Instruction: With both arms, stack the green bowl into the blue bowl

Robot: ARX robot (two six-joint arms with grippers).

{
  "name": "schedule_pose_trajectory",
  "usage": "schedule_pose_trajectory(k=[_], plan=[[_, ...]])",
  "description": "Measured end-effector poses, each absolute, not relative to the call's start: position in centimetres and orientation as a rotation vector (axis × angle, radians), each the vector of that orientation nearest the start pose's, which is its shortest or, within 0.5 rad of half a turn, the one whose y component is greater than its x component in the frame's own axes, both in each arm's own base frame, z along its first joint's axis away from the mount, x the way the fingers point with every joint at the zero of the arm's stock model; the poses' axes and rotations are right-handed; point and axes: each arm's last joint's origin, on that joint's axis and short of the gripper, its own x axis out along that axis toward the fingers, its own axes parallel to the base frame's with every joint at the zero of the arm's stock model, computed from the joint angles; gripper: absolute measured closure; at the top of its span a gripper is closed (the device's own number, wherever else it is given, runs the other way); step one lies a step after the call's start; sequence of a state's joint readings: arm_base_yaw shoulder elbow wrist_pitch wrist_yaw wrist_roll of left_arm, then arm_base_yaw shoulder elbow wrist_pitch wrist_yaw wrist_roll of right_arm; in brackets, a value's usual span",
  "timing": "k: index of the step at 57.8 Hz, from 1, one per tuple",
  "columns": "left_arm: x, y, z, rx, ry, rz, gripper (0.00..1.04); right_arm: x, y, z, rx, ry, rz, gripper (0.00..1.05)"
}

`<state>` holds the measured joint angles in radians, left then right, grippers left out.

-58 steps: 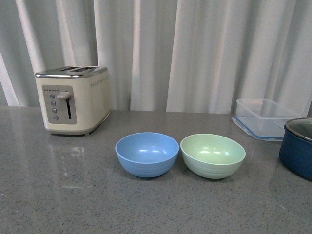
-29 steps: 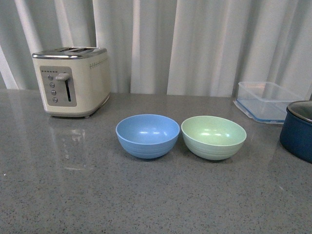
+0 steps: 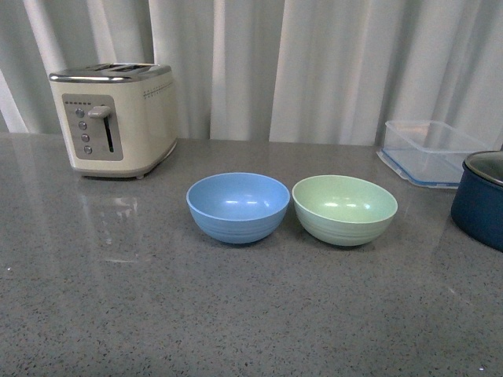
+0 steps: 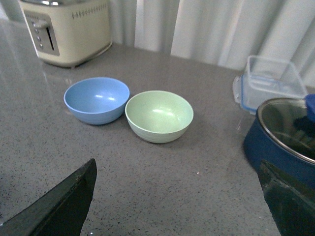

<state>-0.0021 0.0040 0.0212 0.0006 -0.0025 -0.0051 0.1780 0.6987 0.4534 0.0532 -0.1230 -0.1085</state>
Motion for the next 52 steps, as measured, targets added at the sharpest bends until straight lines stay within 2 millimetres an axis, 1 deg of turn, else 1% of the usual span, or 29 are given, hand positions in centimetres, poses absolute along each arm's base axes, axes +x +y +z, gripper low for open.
schedule_pose_trajectory(k=[1,4,7,9,10,11,13,16,17,18,19,21,24,25,27,32,34,37,47,52], plan=[[9.7,0.0,17.0,-0.005,-0.018,0.0,0.07,16.5,3.4,25.6,-0.114,0.189,0.309,0.1],[9.7,0.0,17.0,-0.005,-0.018,0.0,0.07,19.1,3.9,26.6,-0.124,0.271,0.283,0.1],[9.7,0.0,17.0,-0.005,-0.018,0.0,0.07,20.9,4.3,27.0,-0.134,0.323,0.256,0.1],[9.7,0.0,17.0,-0.005,-0.018,0.0,0.07,22.7,4.7,27.4,-0.143,0.368,0.233,0.1],[9.7,0.0,17.0,-0.005,-0.018,0.0,0.07,23.2,4.8,27.5,-0.145,0.378,0.228,0.1],[9.7,0.0,17.0,-0.005,-0.018,0.0,0.07,24.4,5.0,27.7,-0.15,0.401,0.213,0.1],[9.7,0.0,17.0,-0.005,-0.018,0.0,0.07,25.6,5.2,27.8,-0.152,0.423,0.197,0.1],[9.7,0.0,17.0,-0.005,-0.018,0.0,0.07,28.1,5.6,28.0,-0.162,0.45,0.165,0.1],[9.7,0.0,17.0,-0.005,-0.018,0.0,0.07,28.6,5.7,28.0,-0.167,0.453,0.154,0.1],[9.7,0.0,17.0,-0.005,-0.018,0.0,0.07,29.9,5.8,27.9,-0.171,0.461,0.137,0.1],[9.7,0.0,17.0,-0.005,-0.018,0.0,0.07,30.1,5.9,27.8,-0.172,0.464,0.134,0.1],[9.7,0.0,17.0,-0.005,-0.018,0.0,0.07,32.0,6.1,27.5,-0.176,0.495,0.118,0.1],[9.7,0.0,17.0,-0.005,-0.018,0.0,0.07,35.0,6.4,26.3,-0.173,0.565,0.095,0.1],[9.7,0.0,17.0,-0.005,-0.018,0.0,0.07,35.5,6.4,26.0,-0.172,0.578,0.091,0.1],[9.7,0.0,17.0,-0.005,-0.018,0.0,0.07,37.3,6.7,25.1,-0.17,0.616,0.077,0.1],[9.7,0.0,17.0,-0.005,-0.018,0.0,0.07,39.8,6.9,23.7,-0.16,0.665,0.051,0.1],[9.7,0.0,17.0,-0.005,-0.018,0.0,0.07,40.1,7.0,23.5,-0.158,0.67,0.045,0.1],[9.7,0.0,17.0,-0.005,-0.018,0.0,0.07,41.3,7.0,22.7,-0.142,0.697,0.033,0.1],[9.7,0.0,17.0,-0.005,-0.018,0.0,0.07,43.9,7.3,21.2,-0.097,0.751,-0.001,0.1],[9.7,0.0,17.0,-0.005,-0.018,0.0,0.07,44.6,7.5,20.5,-0.08,0.773,-0.01,0.1]])
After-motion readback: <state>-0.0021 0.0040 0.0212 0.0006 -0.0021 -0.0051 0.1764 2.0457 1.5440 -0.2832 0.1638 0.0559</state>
